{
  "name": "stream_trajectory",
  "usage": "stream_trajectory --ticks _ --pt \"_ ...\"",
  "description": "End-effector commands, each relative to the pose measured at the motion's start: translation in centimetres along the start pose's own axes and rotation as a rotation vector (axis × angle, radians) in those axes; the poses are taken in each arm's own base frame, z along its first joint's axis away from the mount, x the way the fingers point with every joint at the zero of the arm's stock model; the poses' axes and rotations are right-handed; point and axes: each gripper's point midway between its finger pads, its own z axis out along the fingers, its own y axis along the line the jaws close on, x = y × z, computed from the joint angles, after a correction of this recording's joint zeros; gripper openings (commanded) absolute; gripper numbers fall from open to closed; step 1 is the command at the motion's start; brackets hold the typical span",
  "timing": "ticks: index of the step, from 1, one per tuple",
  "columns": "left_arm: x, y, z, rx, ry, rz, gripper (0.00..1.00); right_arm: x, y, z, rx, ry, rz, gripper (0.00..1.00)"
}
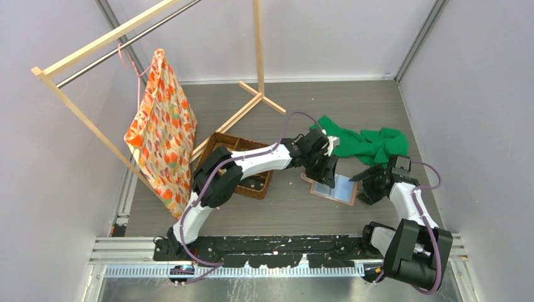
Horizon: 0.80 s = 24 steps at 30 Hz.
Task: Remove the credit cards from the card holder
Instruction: Remove the credit card from the card holder.
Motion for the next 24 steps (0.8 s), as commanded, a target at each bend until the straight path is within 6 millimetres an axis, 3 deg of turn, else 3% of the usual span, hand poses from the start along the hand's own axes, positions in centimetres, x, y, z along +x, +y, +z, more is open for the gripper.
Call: stream_trajectory --ticks 1,5,24 --pt "-1.4 1.3 -0.8 -0.121 -0.041 -0.003 0.5 -0.1 0.3 0.2 -0.014 -0.004 -0.013 0.67" --pt "-0.7 2.8 -0.6 -0.19 -0.004 -0.005 0.51 -0.1 0.2 0.2 -0.014 -0.002 -0.013 0.67" --pt "0.4 2.9 0.8 -0.156 0.047 -0.04 0.49 -0.1 0.2 0.2 -0.013 -0.003 -0.013 0.67"
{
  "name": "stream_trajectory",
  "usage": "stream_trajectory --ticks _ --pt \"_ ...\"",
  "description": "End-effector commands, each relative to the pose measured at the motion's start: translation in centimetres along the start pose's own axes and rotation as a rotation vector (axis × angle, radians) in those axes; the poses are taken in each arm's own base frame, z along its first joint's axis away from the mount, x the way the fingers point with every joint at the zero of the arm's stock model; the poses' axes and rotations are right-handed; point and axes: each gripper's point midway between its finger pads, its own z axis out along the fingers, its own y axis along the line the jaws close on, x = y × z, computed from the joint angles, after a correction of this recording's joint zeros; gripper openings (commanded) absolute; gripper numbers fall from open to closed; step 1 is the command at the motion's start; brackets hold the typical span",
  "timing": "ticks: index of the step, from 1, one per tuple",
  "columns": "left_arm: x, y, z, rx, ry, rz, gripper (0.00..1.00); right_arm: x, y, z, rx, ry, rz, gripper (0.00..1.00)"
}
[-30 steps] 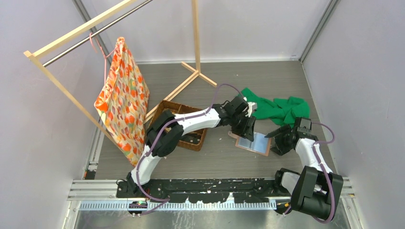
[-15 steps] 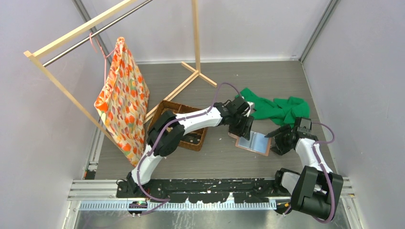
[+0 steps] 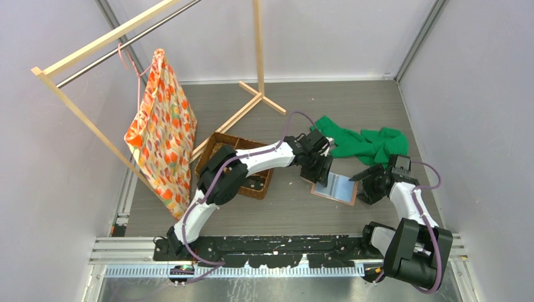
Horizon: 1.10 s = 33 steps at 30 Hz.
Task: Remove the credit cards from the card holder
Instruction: Remove the credit card from the card holder.
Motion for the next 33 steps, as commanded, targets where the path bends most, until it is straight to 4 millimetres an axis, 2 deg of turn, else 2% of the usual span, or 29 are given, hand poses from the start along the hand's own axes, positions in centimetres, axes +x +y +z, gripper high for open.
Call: stream_trajectory --ticks 1,8,14,27,33 --pt "-0.6 -1.2 -0.5 0.033 -0.004 0.009 0.49 0.0 0.1 0.1 -0.01 -0.006 -0.013 0.67" --pt "-1.3 -3.3 -1.1 0.133 -0.024 0.019 0.48 0.1 0.1 0.3 -0.013 0.003 -0.012 0.67" --pt "-1.5 -4.3 -0.9 0.185 -0.014 0.0 0.48 0.3 0.1 0.2 -0.019 0.009 -0.011 0.67" --pt "-3.0 -7.0 -2.7 0.28 -0.056 -0.006 0.48 0.4 0.1 0.3 -0.019 0.012 -0.01 0.67" --pt "-3.4 -8.1 -2.8 0.322 -0.058 -0.018 0.48 0.4 0.1 0.3 -0.021 0.011 -0.009 0.67"
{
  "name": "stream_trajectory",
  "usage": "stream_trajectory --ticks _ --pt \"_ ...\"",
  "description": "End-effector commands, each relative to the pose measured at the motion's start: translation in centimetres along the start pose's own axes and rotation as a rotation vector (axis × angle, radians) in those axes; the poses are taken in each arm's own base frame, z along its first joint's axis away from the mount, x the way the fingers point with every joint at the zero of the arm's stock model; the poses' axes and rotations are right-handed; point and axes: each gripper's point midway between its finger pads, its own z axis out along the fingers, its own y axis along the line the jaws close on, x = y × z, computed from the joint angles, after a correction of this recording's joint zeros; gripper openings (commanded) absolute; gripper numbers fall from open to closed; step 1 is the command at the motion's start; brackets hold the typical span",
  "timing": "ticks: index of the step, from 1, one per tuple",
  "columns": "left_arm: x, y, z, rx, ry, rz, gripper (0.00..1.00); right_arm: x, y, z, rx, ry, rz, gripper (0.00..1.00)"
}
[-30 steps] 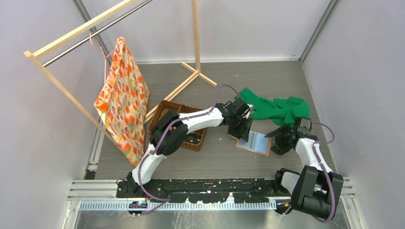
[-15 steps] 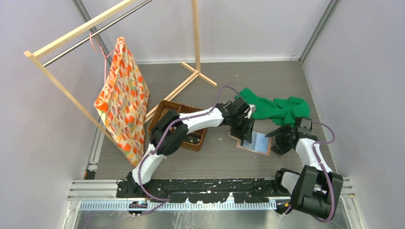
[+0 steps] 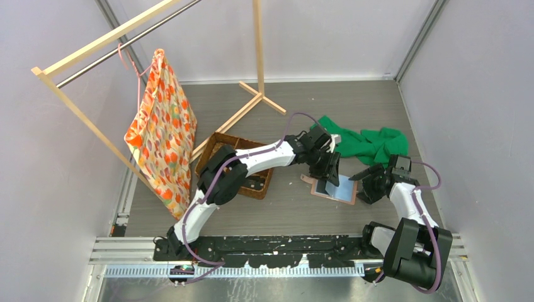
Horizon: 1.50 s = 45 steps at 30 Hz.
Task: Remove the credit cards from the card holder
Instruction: Remove the credit card from the card holder.
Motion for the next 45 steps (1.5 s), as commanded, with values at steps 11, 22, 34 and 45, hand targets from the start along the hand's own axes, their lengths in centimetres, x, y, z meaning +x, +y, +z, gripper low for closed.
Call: stream_trajectory --ticks 11,22,34,45 --pt "-1.3 -6.0 0.0 0.18 -0.025 0.025 0.48 -0.6 -0.5 -0.3 0.049 -0.034 0.013 0.65" --pt "-0.7 -6.4 0.4 0.208 -0.013 0.02 0.48 -3.8 1.5 -4.1 0.07 -0.158 -0.001 0.66" --pt "-3.3 -2.6 -3.7 0.199 -0.098 -0.074 0.46 -2.1 6.1 -5.8 -0.172 -0.071 -0.086 0.65" --pt "-2.4 0.2 -4.3 0.227 -0.075 -0.176 0.46 -0.4 4.6 -3.3 -0.119 -0.012 -0.118 0.38"
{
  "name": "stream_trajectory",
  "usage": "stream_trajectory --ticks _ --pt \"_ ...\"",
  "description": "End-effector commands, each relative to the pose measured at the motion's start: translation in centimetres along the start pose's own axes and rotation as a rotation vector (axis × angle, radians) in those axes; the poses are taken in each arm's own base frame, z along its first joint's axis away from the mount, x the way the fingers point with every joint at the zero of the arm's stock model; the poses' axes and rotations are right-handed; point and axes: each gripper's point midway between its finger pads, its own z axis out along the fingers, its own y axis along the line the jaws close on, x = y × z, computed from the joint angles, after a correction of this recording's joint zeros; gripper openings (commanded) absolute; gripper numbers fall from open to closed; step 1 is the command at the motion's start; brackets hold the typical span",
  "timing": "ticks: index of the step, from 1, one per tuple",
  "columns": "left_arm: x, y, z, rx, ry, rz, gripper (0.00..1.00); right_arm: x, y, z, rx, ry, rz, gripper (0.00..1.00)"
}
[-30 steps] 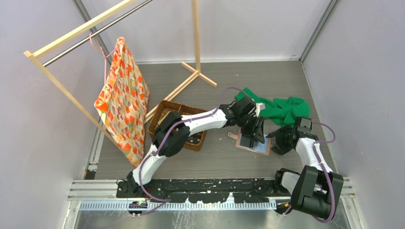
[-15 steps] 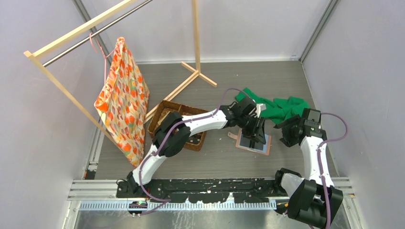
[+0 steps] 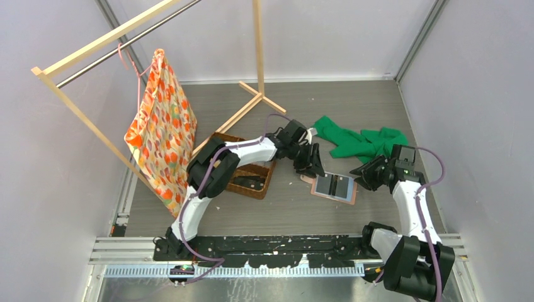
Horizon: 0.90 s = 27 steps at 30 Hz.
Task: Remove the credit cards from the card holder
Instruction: Remove the credit card from the card holder.
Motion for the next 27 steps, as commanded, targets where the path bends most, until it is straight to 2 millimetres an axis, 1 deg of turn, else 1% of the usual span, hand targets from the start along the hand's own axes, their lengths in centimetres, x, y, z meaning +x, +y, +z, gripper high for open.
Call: stream_trajectory --ticks 1,3,7,9,15,27 --pt "0.1 -5.1 -1.2 0.139 -0.015 0.066 0.46 -0.2 -0.5 1.2 0.01 0.002 -0.011 0.35" --pt "0.0 -5.4 -1.1 0.147 -0.014 0.067 0.46 -0.1 -0.9 1.7 0.027 0.01 -0.01 0.33" --pt "0.0 -6.3 -0.6 0.162 -0.01 0.083 0.47 0.0 -1.5 2.4 0.047 0.022 -0.015 0.33" --pt "0.1 -6.3 -0.2 0.16 -0.004 0.082 0.47 0.2 -1.9 2.7 0.058 0.034 -0.012 0.33" --pt "0.1 -5.5 0.7 0.145 -0.002 0.069 0.47 0.9 -2.4 3.3 0.059 0.053 -0.007 0.34" --pt "0.6 -5.5 2.2 0.154 0.015 0.069 0.48 1.5 -3.2 4.5 0.079 0.077 -0.002 0.34"
